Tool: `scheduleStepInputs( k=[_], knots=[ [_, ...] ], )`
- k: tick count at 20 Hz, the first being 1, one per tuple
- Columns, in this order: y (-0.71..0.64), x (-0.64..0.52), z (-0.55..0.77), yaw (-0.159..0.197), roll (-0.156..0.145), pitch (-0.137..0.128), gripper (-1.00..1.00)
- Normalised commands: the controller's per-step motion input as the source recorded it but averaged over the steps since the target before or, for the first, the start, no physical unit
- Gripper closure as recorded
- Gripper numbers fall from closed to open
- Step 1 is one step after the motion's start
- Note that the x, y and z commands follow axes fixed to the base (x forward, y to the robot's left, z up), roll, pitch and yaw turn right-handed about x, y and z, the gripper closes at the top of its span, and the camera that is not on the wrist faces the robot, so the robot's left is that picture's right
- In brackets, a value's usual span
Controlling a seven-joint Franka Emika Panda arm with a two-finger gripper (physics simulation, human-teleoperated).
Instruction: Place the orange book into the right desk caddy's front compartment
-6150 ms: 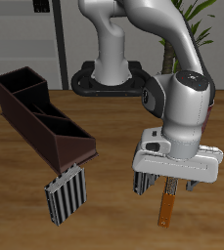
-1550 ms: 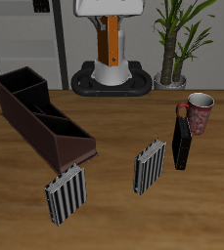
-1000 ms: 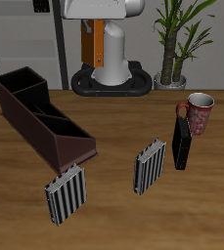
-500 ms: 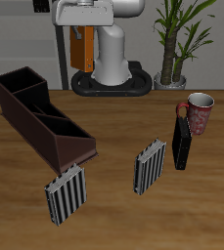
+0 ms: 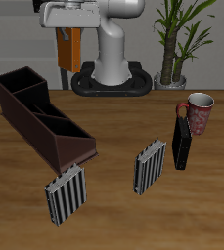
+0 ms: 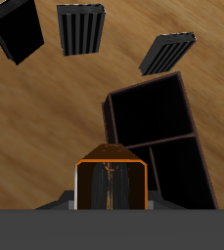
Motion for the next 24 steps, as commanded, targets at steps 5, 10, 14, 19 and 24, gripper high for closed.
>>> scheduleStepInputs(
  k=[5,10,14,19,24],
  knots=[
    [-0.22,-0.09,-0.07,0.097,0.014,-0.017,1.0],
    [-0.13,-0.04,-0.14,0.069,0.001,0.021,1.0],
    [-0.14,-0.07,-0.08,0.05,-0.03,0.011,1.0],
    [-0.44,0.04,0.01,0.095,-0.066,-0.016,1.0],
    [-0.28,-0.04,0.12,0.002,-0.041,-0.03,1.0]
  ],
)
